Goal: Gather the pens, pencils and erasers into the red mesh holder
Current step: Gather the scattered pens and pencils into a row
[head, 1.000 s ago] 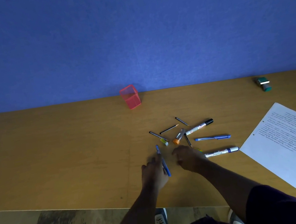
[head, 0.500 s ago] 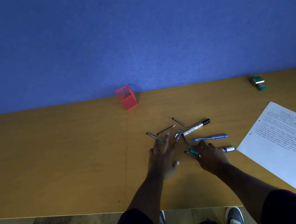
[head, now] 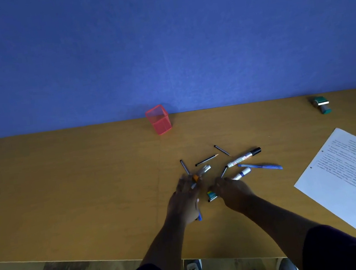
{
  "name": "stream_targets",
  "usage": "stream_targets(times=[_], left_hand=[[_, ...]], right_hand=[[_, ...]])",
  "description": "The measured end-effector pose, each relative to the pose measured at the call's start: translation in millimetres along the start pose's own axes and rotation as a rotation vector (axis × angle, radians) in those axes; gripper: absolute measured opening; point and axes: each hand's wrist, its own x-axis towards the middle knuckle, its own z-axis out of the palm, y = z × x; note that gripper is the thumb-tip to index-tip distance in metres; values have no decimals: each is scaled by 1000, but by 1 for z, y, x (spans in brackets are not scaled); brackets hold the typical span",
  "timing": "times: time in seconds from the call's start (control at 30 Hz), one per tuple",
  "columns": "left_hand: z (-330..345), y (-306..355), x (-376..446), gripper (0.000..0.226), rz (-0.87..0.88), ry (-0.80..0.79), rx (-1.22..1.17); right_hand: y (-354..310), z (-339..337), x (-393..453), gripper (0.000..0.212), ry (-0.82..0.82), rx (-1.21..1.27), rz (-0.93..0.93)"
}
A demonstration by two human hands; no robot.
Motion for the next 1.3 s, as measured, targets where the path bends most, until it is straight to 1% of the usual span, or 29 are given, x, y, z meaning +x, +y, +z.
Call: stream_targets(times=[0.17,0.23,0.33,0.4,0.53,0.6,0.67,0.73,0.83,0.9,0.97,1.03,1.1,1.17,1.23,1.3], left_hand=[[3,-28,-17,79,-22,5,27],[2,-37,-21,85,-32,-4,37],[-1,-49,-24,97,-58,-13,54],[-4,-57,-24,99,-79,-27,64],[-8,-70,-26,94,-111,-27,82],[-8,-73,-28,90,-110,23,90],[-6,-72,-32,79,-120,78,119],[1,-66,-37,70,-199,120,94],[18,-50,-48,80,-375,131,-3],[30,-43,-54,85,-418,121,-57],[37,-40,-58,86,-410,107,-71],[39,-41,-58,83,-401,110,-59],[38,-44,-58,80,-403,110,-25],[35,-48,-59,76,-398,119,-10],[31,-53,-60,75,-379,126,-23],[28,-59,-61,74,-342,149,-35]], right_hand=[[-33,-4,18,41,-69,-71,-174],[-42,-4,24,40,-83,-54,-224],[-53,-4,31,47,-100,-26,-279],[-58,-3,36,52,-110,-46,-312],[-61,-2,44,62,-114,-66,-363],[-59,-1,47,65,-110,-69,-373],[-55,0,48,70,-91,-62,-362],[-50,-1,50,76,-54,-40,-339],[-38,-4,52,71,-11,2,-253],[-27,-6,52,67,38,15,-145],[-12,-11,49,66,92,32,14],[8,-15,44,70,125,62,226],[29,-18,37,74,133,79,445],[49,-18,26,72,128,92,611],[65,-15,15,59,102,99,703],[76,-12,6,49,65,81,722]])
